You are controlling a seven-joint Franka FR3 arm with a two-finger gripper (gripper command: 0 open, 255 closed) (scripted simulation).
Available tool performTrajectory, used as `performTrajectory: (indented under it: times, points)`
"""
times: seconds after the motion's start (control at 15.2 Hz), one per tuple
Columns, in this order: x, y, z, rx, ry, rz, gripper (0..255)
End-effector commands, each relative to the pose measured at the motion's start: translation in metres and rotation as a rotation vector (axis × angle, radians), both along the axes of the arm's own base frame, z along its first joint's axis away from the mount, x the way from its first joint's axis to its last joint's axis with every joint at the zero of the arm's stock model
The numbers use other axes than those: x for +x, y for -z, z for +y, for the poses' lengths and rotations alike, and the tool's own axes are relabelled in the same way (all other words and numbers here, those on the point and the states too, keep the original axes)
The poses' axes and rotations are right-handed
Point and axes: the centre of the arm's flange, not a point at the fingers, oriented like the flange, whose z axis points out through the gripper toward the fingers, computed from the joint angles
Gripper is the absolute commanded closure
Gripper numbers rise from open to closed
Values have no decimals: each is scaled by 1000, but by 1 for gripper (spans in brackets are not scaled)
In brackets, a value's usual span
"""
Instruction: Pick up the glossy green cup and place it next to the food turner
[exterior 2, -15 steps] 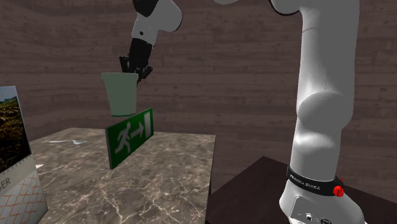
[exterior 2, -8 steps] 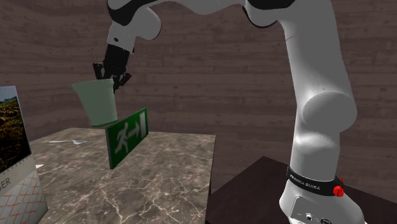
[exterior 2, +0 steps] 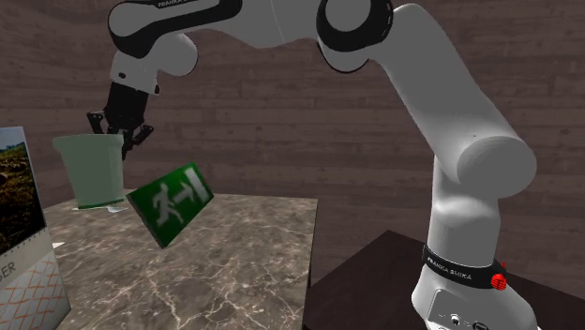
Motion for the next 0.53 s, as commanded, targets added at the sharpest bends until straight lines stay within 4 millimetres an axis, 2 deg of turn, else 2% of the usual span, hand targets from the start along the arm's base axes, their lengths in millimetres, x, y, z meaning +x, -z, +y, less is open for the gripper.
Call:
performTrajectory:
  times: [0.0,0.07,0.46]
  points:
    - [6,11,26,1,1,-1,255]
    - [12,17,42,1,1,-1,255]
    - [12,49,42,1,1,-1,255]
